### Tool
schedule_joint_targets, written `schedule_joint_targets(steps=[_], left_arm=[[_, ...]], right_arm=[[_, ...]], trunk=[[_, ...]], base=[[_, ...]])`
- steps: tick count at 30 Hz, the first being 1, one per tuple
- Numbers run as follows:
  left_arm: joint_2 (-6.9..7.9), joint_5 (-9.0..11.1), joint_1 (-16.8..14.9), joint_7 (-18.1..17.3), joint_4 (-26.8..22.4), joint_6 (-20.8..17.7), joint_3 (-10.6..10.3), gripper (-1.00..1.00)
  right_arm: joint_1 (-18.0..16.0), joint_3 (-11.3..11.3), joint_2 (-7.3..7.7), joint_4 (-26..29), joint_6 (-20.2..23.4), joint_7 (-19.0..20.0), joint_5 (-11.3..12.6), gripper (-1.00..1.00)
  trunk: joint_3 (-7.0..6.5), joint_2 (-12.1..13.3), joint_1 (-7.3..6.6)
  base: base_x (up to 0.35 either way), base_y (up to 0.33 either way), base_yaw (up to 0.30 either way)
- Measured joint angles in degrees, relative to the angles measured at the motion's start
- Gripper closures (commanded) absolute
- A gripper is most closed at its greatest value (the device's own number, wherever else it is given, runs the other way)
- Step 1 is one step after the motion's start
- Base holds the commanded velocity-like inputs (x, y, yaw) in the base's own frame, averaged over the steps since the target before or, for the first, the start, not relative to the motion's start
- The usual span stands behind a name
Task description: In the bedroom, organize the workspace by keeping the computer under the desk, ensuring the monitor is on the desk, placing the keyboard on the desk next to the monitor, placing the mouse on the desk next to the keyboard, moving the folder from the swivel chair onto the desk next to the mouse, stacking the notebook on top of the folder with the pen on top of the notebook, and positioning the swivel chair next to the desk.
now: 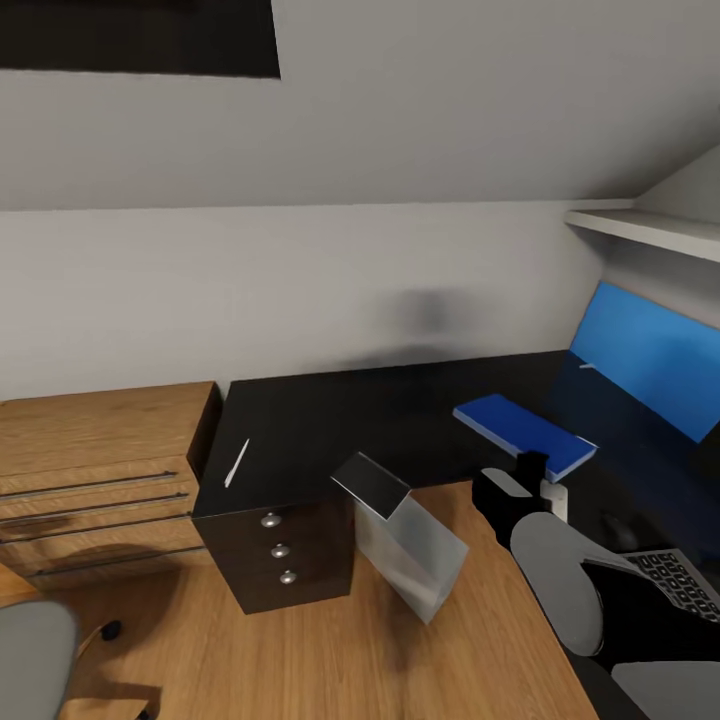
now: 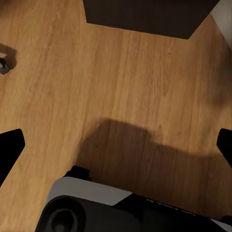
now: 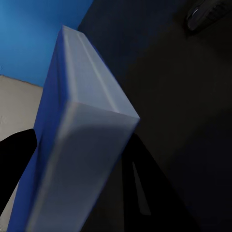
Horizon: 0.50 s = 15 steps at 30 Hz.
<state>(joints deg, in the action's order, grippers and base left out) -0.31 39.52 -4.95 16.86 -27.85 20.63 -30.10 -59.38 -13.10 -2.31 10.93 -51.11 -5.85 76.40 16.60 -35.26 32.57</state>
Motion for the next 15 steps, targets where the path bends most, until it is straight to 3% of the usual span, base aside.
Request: schedule_joint_targets(steps=[5,8,11,15], left_arm=[[-0.01,0.00,0.00,0.00,0.01,0.00,-0.03,-1.00],[-0.01,0.00,0.00,0.01,0.01,0.00,-0.07,-1.00],[-0.01,0.00,0.00,0.01,0.01,0.00,-0.05,-1.00],[-0.01,-0.02,-0.01,0.00,0.02,-0.01,-0.08,-1.00]], right_arm=[[0.13,0.05,-0.02,-0.18,-0.01,3.10,-0.49,1.00],[1.72,0.05,-0.03,-0.21,0.03,8.73,-0.90,1.00],[2.46,0.07,-0.03,-0.20,0.05,11.73,-1.03,1.00],[2.76,0.06,0.00,-0.20,0.10,13.06,-0.82,1.00]], trunk=[[0.90,-2.01,1.10],[1.44,-3.22,1.76],[1.98,-4.42,2.42],[2.81,-6.03,3.30]], base=[[0.000,0.000,0.000],[0.000,0.000,0.000],[0.000,0.000,-0.005],[0.000,0.000,-0.089]])
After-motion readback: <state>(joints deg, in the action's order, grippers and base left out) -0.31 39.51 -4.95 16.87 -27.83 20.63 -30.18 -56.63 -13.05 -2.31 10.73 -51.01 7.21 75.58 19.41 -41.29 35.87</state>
